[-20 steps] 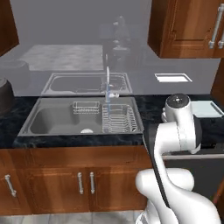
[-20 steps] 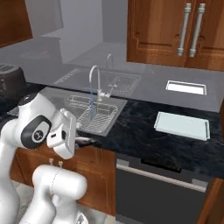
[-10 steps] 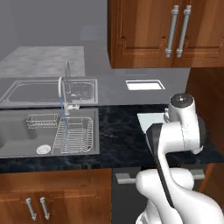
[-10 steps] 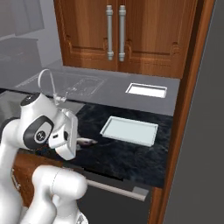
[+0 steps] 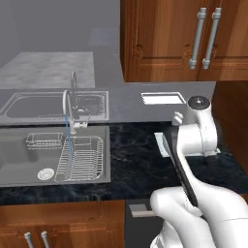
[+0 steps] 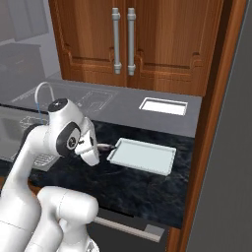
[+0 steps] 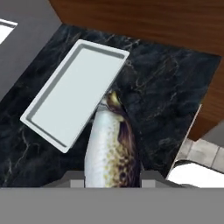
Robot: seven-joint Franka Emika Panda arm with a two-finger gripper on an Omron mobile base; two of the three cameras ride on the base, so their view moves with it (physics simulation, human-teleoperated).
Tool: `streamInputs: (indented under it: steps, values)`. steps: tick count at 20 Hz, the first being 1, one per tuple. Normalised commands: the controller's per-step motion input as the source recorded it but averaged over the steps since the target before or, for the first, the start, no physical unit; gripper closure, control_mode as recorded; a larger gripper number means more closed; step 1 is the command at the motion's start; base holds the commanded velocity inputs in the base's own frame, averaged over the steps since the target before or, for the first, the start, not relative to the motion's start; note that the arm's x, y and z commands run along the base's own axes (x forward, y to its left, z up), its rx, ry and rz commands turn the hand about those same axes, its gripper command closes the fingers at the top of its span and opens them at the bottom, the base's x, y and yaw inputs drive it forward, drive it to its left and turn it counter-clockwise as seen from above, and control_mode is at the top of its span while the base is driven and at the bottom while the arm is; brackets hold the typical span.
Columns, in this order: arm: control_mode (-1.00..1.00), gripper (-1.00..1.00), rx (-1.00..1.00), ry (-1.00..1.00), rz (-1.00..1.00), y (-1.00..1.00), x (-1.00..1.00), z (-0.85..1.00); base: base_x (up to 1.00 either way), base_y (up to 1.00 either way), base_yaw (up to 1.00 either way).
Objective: Take the fish out of the fridge, briefly rinse it in the sink, and place it on the tray next to the sink.
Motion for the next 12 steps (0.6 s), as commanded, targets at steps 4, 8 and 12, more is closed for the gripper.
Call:
streamInputs:
  steps: [4, 8, 12]
  values:
    - [-1.0, 1.0, 0.0, 0.0, 0.2, -0.34, 0.28, -0.19, 0.0, 0.0, 0.0]
    - [-1.0, 1.0, 0.0, 0.0, 0.22, -0.66, 0.12, -0.29, 0.0, 0.0, 0.0]
    - [-1.0, 1.0, 0.0, 0.08, 0.14, -0.33, 0.32, 0.0, 0.0, 0.0, 0.0]
